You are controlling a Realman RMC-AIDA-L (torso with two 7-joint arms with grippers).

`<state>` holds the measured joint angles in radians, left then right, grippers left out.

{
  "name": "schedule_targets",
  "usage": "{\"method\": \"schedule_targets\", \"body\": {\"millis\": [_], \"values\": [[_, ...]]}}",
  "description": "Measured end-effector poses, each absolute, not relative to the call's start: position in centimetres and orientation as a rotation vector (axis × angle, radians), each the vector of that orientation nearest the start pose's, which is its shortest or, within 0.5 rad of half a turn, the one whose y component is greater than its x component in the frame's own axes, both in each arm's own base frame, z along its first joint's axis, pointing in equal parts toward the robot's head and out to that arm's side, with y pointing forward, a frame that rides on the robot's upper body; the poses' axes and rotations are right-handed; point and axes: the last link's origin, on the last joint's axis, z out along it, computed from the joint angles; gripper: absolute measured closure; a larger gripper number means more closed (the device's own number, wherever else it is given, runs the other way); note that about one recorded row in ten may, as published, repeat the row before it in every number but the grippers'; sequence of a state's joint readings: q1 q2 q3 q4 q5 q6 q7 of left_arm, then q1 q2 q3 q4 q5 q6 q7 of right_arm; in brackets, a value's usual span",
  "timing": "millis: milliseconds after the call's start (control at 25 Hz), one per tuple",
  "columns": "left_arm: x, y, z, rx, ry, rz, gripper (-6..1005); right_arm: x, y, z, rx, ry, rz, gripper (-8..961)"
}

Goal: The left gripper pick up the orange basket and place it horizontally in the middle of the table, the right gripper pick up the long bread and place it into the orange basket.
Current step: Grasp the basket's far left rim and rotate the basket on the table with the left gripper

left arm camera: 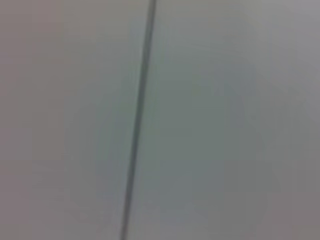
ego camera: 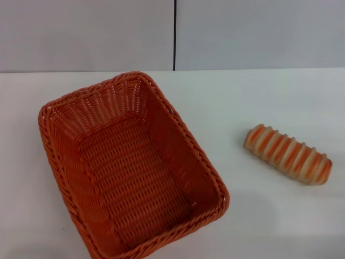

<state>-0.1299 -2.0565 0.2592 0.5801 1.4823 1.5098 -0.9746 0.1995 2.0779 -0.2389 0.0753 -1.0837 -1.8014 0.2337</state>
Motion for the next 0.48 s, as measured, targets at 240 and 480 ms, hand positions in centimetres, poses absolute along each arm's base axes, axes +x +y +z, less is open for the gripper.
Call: {"method": "schedule_targets", "body": {"millis": [240, 480], "values": [[-36.7, 24.7, 15.6, -1.873, -0.588, -0.736, 361, 36.0, 20.8, 4.5, -1.261, 0.349, 0.874, 608], [-31.9, 27.4, 18.0, -2.109, -0.592, -0.486, 359, 36.0, 20.9, 4.4, -1.267, 0.358, 0.872, 608]]}}
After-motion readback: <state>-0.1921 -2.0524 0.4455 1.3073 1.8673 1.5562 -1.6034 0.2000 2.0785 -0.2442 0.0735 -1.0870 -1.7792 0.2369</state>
